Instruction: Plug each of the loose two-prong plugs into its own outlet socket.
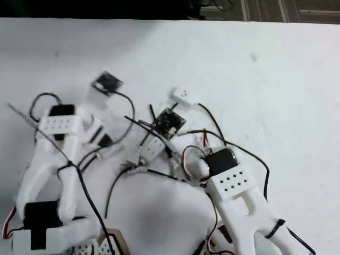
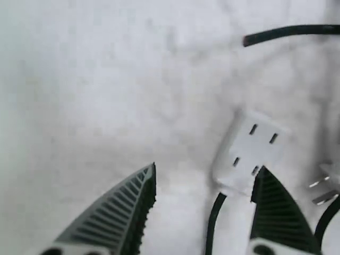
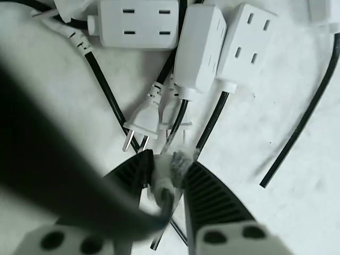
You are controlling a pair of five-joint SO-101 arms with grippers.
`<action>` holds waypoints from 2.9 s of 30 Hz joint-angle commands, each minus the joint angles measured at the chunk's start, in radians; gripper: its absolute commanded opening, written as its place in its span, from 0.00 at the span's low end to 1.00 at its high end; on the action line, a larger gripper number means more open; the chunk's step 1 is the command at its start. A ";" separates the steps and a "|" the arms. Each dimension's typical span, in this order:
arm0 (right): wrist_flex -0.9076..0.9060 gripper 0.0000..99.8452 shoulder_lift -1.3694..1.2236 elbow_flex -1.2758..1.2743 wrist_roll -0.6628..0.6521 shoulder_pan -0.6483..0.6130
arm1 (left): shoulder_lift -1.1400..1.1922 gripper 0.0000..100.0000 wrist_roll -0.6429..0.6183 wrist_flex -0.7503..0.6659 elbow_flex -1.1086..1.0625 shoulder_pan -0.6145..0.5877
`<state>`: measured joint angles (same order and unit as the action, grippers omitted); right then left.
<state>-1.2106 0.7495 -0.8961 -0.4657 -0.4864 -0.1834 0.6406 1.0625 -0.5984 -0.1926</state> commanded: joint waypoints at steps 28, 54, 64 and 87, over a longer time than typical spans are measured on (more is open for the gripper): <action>0.222 0.02 -0.742 0.674 0.164 -0.340 | -0.651 0.02 -0.229 -0.233 -0.580 -0.446; 0.498 0.02 -0.911 0.660 0.342 -0.351 | -0.650 0.02 -0.224 -0.281 -0.641 -0.447; 0.526 0.02 -0.917 0.660 0.374 -0.377 | -0.650 0.02 -0.222 -0.281 -0.641 -0.447; 0.544 0.02 -0.969 0.660 0.374 -0.332 | -0.654 0.03 -0.222 -0.284 -0.655 -0.446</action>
<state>-0.6828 -0.2079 -0.2700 -0.0974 -0.8347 -0.8094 0.4212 0.7940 -1.2566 -0.6329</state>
